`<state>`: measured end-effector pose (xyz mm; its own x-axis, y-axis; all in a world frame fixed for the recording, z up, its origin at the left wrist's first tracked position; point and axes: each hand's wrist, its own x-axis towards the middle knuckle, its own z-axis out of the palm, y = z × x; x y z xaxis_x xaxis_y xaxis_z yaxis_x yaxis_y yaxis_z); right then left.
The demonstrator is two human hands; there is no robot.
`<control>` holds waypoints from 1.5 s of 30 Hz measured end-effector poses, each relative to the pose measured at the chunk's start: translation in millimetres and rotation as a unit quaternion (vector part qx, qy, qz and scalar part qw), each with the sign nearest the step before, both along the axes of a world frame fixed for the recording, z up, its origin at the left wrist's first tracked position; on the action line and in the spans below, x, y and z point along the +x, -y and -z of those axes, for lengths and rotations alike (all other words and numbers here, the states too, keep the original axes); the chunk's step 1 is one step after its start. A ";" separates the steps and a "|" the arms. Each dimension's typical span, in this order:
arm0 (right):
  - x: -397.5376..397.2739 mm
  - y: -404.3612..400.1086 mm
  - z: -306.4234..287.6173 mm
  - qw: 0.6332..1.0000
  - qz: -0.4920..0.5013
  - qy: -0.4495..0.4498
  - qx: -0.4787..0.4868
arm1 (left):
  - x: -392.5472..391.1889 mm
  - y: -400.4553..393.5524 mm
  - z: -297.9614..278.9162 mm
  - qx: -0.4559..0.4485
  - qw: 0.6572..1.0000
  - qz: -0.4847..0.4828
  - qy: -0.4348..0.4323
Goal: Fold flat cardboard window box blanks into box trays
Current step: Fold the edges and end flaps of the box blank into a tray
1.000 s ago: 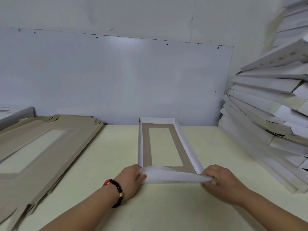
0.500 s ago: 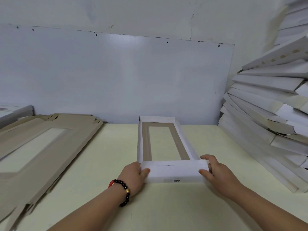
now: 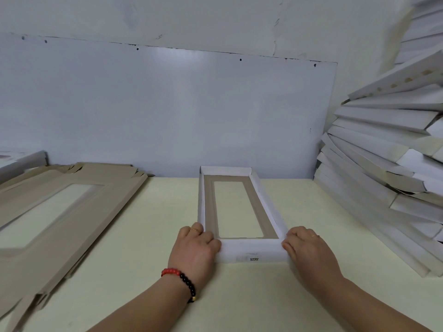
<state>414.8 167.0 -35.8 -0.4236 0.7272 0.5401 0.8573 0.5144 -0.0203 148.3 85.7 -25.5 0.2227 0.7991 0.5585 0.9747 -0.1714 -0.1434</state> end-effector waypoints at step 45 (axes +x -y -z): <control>2.5 -7.5 -15.7 0.954 -0.025 0.294 -0.059 | -28.2 -12.6 5.0 -0.211 0.977 -0.014 -0.015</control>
